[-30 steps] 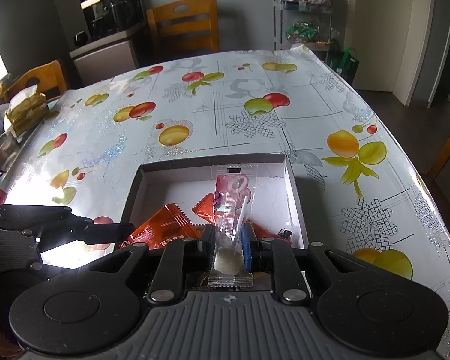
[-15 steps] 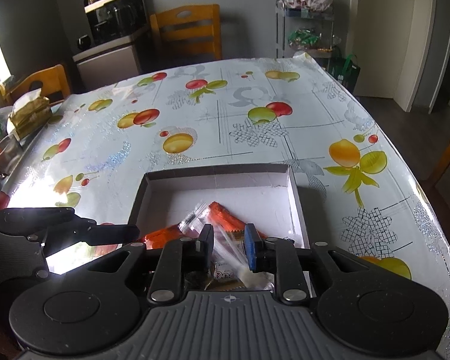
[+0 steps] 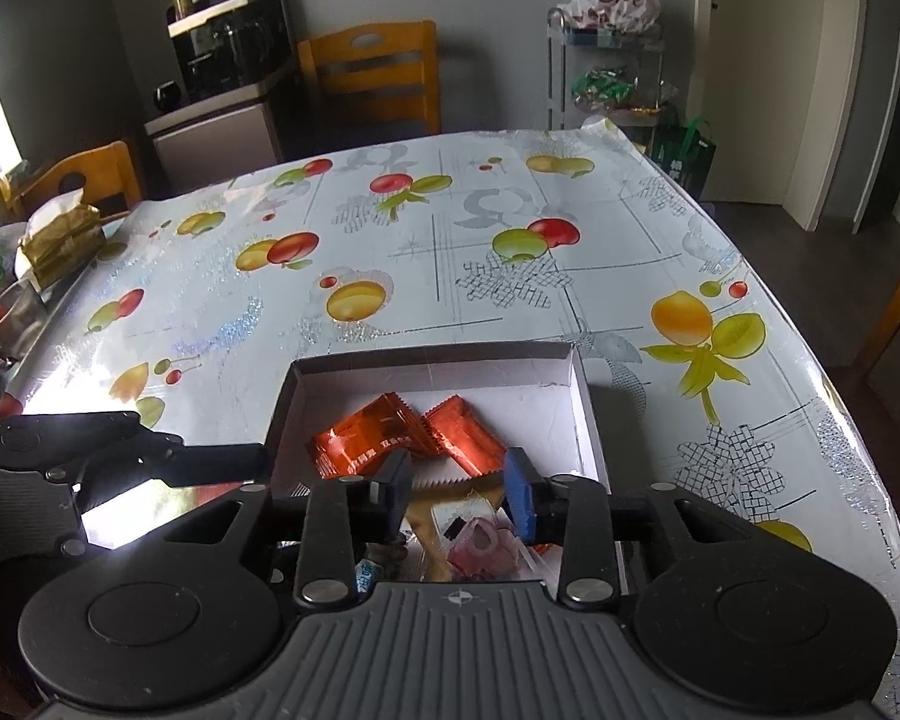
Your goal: Organize snacks
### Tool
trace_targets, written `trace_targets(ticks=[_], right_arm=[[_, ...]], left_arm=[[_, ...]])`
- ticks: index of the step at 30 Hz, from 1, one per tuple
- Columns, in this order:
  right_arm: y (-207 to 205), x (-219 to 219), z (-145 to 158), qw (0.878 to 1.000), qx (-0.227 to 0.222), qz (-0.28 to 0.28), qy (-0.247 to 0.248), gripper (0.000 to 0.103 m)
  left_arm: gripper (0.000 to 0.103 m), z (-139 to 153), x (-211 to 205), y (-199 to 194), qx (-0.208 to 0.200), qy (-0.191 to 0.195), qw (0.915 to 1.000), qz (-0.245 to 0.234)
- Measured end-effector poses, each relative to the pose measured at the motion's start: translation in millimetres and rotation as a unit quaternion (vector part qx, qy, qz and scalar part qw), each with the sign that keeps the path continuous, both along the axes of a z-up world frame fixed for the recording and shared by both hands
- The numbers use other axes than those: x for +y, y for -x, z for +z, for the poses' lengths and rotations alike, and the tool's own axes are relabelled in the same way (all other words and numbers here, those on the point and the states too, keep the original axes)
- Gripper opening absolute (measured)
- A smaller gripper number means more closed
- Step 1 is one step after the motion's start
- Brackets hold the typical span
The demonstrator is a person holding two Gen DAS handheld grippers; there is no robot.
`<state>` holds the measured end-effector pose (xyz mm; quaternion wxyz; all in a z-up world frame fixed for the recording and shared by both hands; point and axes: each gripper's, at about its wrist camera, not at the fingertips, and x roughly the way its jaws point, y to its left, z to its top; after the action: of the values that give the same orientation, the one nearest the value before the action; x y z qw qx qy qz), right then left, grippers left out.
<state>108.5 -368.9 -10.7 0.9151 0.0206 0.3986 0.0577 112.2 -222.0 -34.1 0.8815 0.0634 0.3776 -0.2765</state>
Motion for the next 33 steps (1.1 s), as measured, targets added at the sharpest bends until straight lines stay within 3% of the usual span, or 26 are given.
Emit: trace_targets(ticks=[6, 9, 15, 33], right_arm=[[3.8, -0.3, 1.1, 1.0, -0.001, -0.005, 0.0, 0.046], [5.4, 0.0, 2.0, 1.0, -0.003, -0.008, 0.001, 0.053], [11.2, -2.6, 4.9, 1.0, -0.009, -0.017, 0.002, 0.077], [23.6, -5.7, 12.2, 0.999, -0.017, -0.036, -0.001, 0.09]], left_arm=[[0.071, 2.3, 3.0, 1.8, 0.001, 0.001, 1.0, 0.001], [0.078, 3.7, 4.5, 2.7, 0.0, 0.002, 1.0, 0.002], [0.087, 6.1, 6.8, 6.0, 0.001, 0.004, 1.0, -0.004], [0.095, 13.1, 10.6, 16.4, -0.001, -0.002, 0.9998, -0.022]])
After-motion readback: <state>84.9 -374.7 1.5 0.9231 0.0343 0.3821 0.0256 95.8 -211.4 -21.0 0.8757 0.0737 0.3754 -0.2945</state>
